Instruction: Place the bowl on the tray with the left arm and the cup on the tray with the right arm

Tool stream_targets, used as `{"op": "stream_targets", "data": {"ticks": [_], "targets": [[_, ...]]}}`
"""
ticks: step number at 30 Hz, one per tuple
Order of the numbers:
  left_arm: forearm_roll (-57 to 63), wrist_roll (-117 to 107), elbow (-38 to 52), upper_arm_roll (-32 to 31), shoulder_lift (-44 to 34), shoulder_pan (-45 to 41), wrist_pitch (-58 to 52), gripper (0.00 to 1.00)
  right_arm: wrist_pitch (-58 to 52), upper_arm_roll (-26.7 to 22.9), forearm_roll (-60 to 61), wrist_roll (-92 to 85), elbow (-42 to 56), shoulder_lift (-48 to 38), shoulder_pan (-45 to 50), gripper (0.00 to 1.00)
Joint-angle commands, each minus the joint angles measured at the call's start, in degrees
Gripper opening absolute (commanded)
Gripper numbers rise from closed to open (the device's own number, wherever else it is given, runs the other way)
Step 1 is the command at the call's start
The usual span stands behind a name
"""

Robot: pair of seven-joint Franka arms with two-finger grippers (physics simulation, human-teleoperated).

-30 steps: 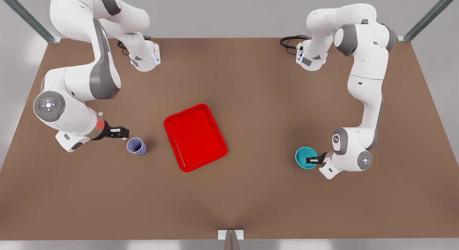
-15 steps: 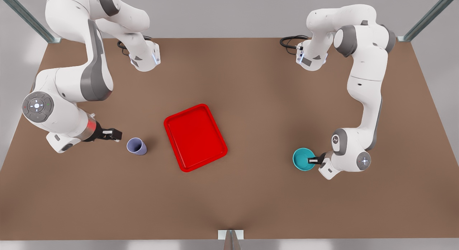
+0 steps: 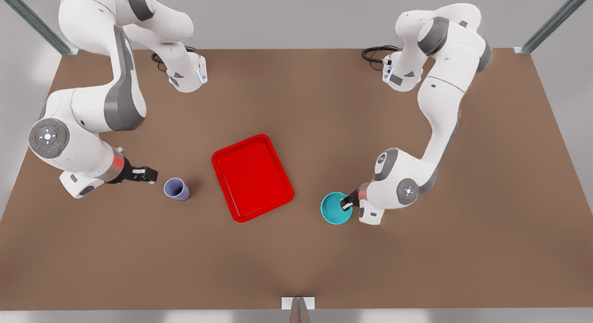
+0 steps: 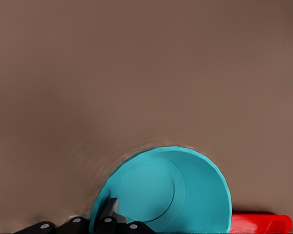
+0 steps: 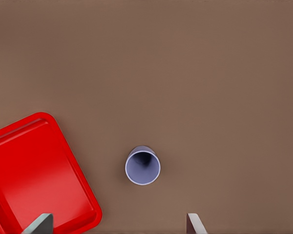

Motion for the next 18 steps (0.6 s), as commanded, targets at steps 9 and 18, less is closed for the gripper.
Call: {"op": "stream_targets", "data": {"ticks": [9,18], "targets": [[3.55,-25.95,0.51,0.19,2.69,-12.26,13.24,0.21,0.0,0.0,0.0,-0.09,0.0,0.0,-0.17,1.0],[3.72,-28.59,4.29,0.27,8.31,-20.79,18.42,0.21,-2.11,0.09,0.35,-0.09,-0.35,-0.18,0.53,1.0]]}}
